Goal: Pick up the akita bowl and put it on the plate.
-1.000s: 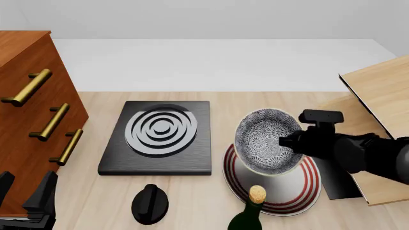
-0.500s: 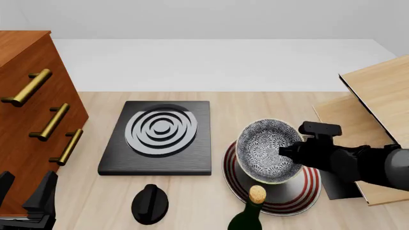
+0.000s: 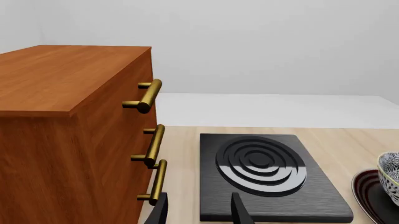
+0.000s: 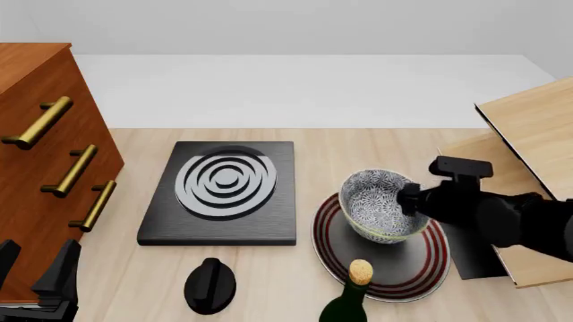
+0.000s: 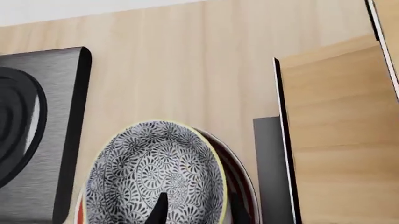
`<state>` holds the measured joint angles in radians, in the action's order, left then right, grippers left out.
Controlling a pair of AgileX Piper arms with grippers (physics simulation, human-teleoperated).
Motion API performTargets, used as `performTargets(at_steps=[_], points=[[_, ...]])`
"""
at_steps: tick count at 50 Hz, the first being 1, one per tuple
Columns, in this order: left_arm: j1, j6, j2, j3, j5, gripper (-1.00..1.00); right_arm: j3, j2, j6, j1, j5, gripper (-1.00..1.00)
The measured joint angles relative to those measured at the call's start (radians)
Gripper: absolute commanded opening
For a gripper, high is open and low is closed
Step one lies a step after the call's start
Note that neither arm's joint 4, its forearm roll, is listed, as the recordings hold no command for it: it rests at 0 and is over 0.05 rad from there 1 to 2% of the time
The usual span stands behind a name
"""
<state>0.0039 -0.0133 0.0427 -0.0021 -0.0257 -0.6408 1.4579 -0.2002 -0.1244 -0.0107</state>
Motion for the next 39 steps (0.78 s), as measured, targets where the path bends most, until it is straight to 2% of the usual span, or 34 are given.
performTargets(at_steps=[23,39], points=[[0.000,0.000,0.000,0.000,0.000,1.00,-0.133,-0.327,0.050,-0.016,-0.283,1.00],[0.001,-0.006,0.016,0.000,-0.009,1.00,-0.150,-0.535,0.102,-0.018,-0.358,1.00]])
